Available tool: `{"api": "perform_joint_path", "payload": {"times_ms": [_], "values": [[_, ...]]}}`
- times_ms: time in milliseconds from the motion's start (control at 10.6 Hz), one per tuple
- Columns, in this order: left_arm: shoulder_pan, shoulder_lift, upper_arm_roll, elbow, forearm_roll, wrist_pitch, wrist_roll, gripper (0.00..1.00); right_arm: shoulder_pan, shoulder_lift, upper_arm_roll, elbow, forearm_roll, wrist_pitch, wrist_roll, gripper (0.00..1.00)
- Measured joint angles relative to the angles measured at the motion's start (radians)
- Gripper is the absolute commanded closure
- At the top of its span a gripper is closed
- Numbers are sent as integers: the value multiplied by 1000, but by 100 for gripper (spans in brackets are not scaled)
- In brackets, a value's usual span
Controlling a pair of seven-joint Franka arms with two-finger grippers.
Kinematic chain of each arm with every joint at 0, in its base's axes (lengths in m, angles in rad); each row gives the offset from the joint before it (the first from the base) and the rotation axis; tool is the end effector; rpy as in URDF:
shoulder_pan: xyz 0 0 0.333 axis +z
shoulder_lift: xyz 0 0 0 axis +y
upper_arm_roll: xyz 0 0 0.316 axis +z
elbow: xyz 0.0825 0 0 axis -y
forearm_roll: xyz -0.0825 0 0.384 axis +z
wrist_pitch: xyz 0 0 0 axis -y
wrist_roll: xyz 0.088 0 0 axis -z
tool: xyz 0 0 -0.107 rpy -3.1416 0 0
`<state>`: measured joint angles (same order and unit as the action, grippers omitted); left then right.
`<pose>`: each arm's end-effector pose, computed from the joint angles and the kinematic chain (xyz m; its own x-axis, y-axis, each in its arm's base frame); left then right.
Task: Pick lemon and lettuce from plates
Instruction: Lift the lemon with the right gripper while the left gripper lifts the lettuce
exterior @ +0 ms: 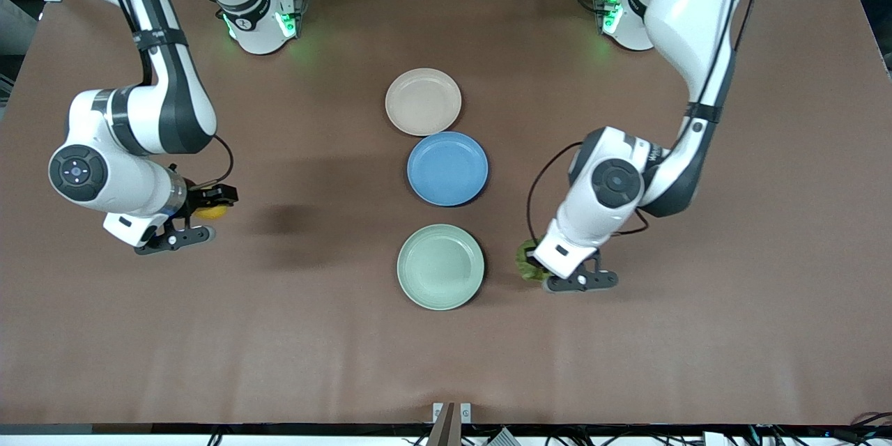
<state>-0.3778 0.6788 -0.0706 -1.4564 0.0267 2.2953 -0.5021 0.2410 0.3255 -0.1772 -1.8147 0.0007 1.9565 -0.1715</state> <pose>0.6670 -0.3091 0.3008 0.9894 0.0626 0.1307 0.0502 -0.9941 0.0966 0.6123 0.0457 0.3501 0.9554 0.2305 -0.1846 0.2389 -0.9707 0.0246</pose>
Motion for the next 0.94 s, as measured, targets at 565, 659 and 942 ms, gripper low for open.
{"api": "perform_joint_path", "payload": {"times_ms": [565, 659, 942], "values": [[172, -22, 2, 2, 0, -187, 322, 87, -134, 90, 5, -99, 0, 204, -134, 74], [189, -25, 3, 2, 0, -208, 347, 1, -134, 105, 9, -110, 2, 242, -134, 74], [221, -28, 2, 2, 0, -259, 390, 0, -134, 161, 12, -150, 2, 356, -134, 36]]}}
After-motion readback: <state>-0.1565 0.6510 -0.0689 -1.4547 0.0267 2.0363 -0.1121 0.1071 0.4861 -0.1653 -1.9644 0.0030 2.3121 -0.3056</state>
